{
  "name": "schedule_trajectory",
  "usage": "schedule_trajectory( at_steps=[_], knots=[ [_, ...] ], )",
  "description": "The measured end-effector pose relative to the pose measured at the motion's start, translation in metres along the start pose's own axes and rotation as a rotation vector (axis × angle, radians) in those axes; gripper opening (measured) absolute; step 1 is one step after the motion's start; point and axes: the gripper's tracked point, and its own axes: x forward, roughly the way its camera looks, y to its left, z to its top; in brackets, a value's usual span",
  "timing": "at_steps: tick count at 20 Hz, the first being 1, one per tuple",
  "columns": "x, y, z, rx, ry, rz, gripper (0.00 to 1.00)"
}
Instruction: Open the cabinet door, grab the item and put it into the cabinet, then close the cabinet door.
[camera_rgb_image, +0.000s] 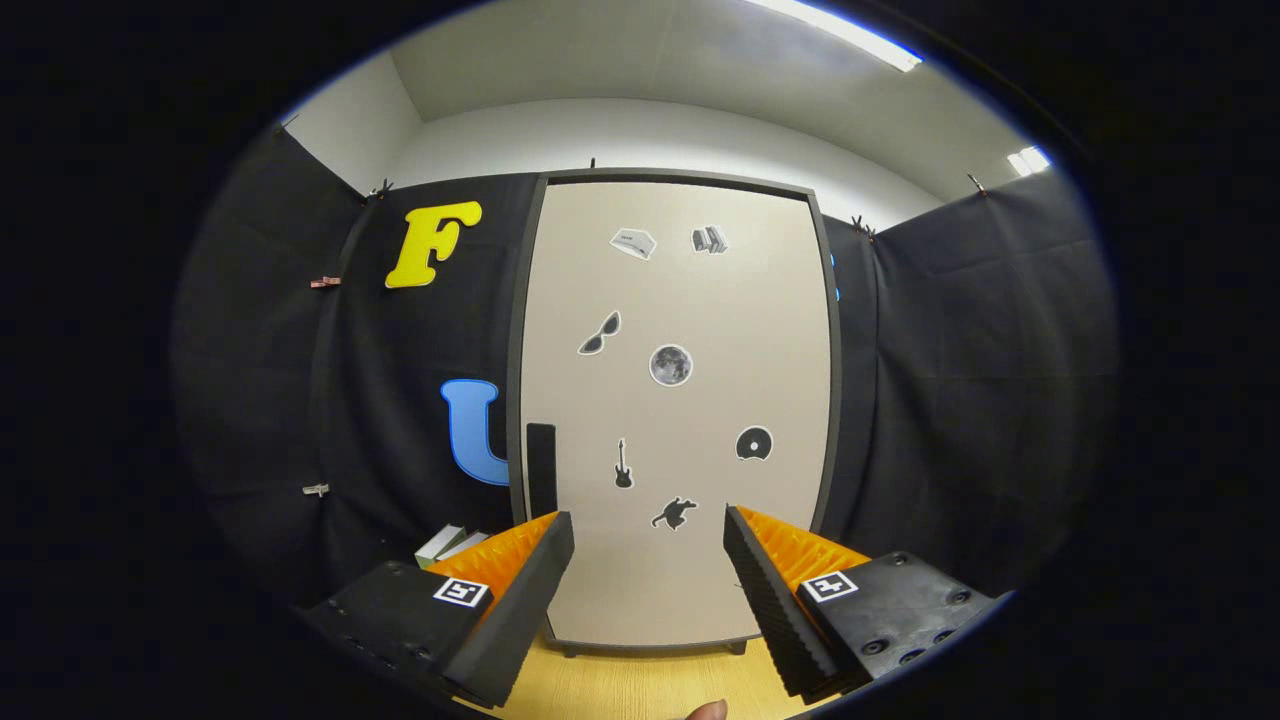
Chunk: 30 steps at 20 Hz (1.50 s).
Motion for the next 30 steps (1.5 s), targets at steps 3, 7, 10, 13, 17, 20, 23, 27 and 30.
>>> schedule_trajectory(
  at_steps=[3,7,10,13,17,20,23,27,30],
  knots=[
    [0.004,0.007,-0.001,-0.001,0.0,0.011,0.97],
    [0.021,0.028,0.005,0.025,-0.013,0.035,0.97],
    [0.041,0.05,0.008,0.036,-0.016,0.056,0.97],
    [0.064,0.078,0.008,0.053,-0.017,0.088,0.97],
    [0.107,0.097,-0.011,0.044,0.003,0.08,0.97],
    [0.136,0.104,-0.027,0.045,0.015,0.07,0.97],
    [0.159,0.108,-0.042,0.046,0.033,0.057,0.97],
    [0.18,0.117,-0.061,0.034,0.055,0.052,0.94],
    [0.181,0.114,-0.058,-0.009,0.02,0.006,0.55]
  ],
)
